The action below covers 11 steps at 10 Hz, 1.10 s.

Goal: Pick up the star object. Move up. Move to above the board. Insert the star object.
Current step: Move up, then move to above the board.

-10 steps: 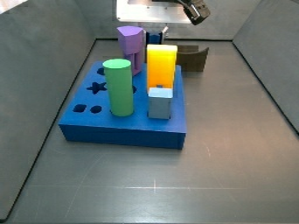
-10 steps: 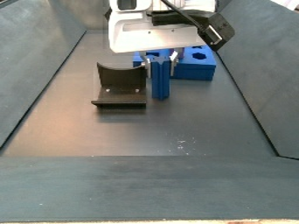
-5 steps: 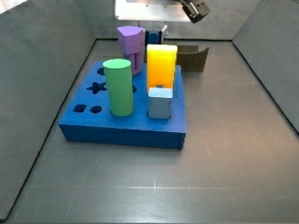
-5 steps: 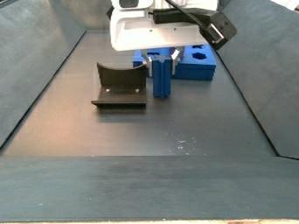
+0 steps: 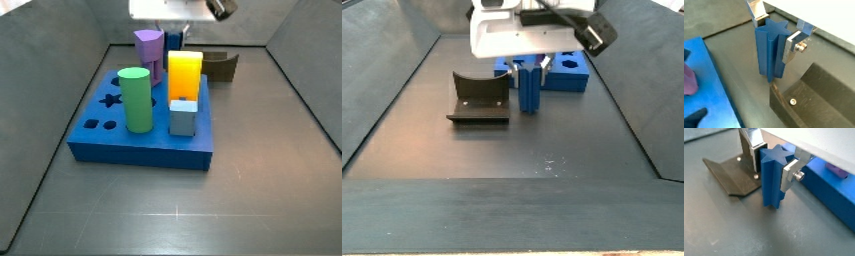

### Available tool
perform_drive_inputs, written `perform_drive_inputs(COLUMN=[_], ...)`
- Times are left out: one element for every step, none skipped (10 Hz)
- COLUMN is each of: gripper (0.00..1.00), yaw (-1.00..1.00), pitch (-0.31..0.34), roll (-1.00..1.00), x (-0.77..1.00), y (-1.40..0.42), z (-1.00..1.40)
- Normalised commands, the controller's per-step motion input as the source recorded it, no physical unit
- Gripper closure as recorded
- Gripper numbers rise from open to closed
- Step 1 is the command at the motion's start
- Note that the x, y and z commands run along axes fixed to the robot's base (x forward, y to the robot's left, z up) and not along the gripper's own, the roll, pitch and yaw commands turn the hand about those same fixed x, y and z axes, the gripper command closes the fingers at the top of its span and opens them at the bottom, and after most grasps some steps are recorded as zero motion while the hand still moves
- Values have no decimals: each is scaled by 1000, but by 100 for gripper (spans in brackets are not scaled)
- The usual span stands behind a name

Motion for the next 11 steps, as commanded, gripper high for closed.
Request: perform_drive_inputs(gripper=[100,100,100,100,100,100,100,100,100,100,100], yaw=[-16,-14,-12,337,325,249,146,111,71,53,43], pitch=[39,57,65,23,28,30,27,29,40,49,61], roll=[-3,-3,-3,150,150,152,146,143,141,134,128], x=[40,28,19,-45,-49,-52,-49,-46,-39,-27,-10], y=[-24,-14,-7,-146,-153,-139,-120,-116,-104,-88,-60], z=[635,472,242,1000,1000,1000,1000,1000,1000,963,784])
